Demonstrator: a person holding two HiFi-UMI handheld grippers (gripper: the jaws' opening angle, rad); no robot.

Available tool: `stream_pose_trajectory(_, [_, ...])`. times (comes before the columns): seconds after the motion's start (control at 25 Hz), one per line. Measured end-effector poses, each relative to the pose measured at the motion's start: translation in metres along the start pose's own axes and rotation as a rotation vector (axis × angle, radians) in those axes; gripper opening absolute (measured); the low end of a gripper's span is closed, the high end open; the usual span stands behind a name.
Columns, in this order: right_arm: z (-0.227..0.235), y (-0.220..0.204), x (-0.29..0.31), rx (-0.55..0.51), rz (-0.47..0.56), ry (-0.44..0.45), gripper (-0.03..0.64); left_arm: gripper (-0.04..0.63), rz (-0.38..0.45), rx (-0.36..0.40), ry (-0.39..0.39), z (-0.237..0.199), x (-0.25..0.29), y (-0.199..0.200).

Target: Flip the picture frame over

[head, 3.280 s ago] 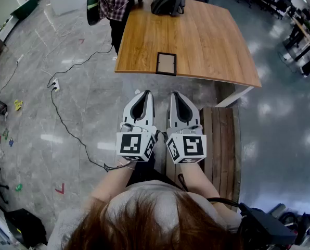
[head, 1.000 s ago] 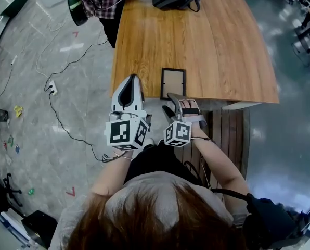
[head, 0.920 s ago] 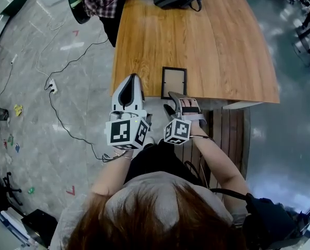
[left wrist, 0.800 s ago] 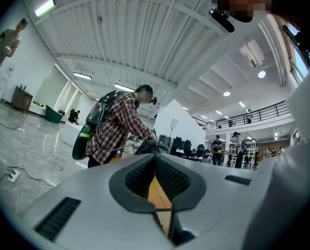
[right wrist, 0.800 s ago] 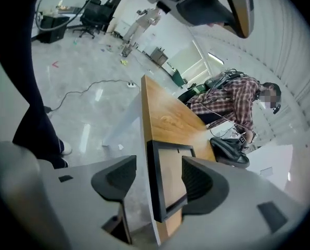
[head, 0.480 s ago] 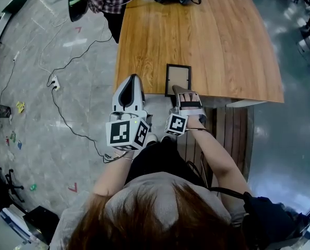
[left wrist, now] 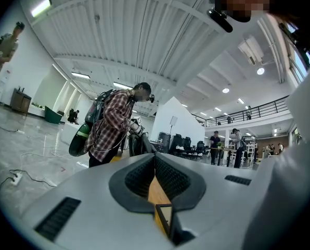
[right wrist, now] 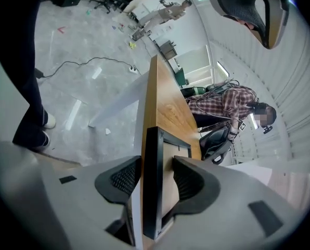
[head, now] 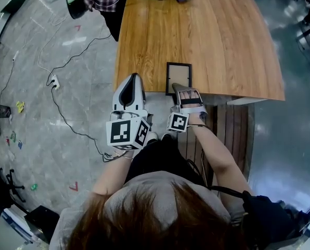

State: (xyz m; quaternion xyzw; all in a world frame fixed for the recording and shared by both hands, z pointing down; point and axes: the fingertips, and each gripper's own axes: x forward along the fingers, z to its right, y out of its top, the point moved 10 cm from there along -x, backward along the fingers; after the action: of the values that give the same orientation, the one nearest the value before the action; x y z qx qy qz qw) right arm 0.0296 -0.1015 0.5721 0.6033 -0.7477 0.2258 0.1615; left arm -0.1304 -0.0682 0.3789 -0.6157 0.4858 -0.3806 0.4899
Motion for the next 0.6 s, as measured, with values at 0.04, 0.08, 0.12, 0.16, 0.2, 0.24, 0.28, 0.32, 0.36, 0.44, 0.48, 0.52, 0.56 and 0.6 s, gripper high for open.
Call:
stream_pose_trajectory(0.04, [0.001,0.000,-0.001,-0.004,-0.009,0.008,0.212,0.008,-0.001,0.000,-0.002,0.001,0.000,0.000])
stream_pose_trajectory(0.08, [0.002,-0.001,-0.003,0.000,-0.015,0.018,0.204,0.008,-0.002,0.001,-0.004,0.001,0.000,-0.001])
stream_pose_trajectory(0.12, [0.003,-0.001,-0.005,0.003,-0.017,0.029,0.195,0.008,-0.003,0.002,-0.006,0.002,0.000,-0.001])
stream_pose_trajectory(0.16, [0.004,-0.002,-0.009,0.001,-0.017,0.039,0.188,0.008,-0.003,0.003,-0.009,0.003,-0.001,-0.001])
stream_pose_trajectory(0.2, [0.005,-0.003,-0.012,-0.002,-0.013,0.047,0.182,0.008,-0.003,0.006,-0.012,0.004,-0.001,-0.001])
stream_pose_trajectory(0.24, [0.006,-0.003,-0.015,-0.002,-0.002,0.054,0.175,0.008,-0.004,0.007,-0.015,0.004,-0.001,-0.001])
stream_pose_trajectory(0.28, [0.007,-0.003,-0.019,0.005,0.018,0.057,0.170,0.008,-0.005,0.008,-0.016,0.004,-0.001,-0.001])
stream_pose_trajectory(0.32, [0.008,-0.001,-0.024,0.016,0.044,0.053,0.153,0.008,-0.006,0.008,-0.017,0.004,-0.002,-0.002])
stream_pose_trajectory(0.36, [0.011,0.000,-0.029,0.022,0.066,0.042,0.132,0.008,-0.007,0.007,-0.018,0.003,-0.003,-0.002])
stream_pose_trajectory(0.44, [0.020,0.002,-0.035,0.011,0.080,-0.001,0.096,0.008,-0.009,0.006,-0.017,0.002,-0.004,-0.003])
stream_pose_trajectory(0.48, [0.026,0.002,-0.037,0.010,0.081,-0.027,0.078,0.008,-0.010,0.006,-0.016,0.002,-0.004,-0.004])
stream_pose_trajectory(0.52, [0.032,0.002,-0.037,0.021,0.083,-0.051,0.063,0.008,-0.011,0.006,-0.016,0.003,-0.004,-0.005])
stream_pose_trajectory(0.56, [0.039,0.002,-0.037,0.042,0.084,-0.072,0.052,0.008,-0.012,0.006,-0.017,0.004,-0.004,-0.005])
stream_pose_trajectory(0.6, [0.044,0.002,-0.036,0.073,0.084,-0.090,0.043,0.008,-0.011,0.007,-0.018,0.005,-0.003,-0.005])
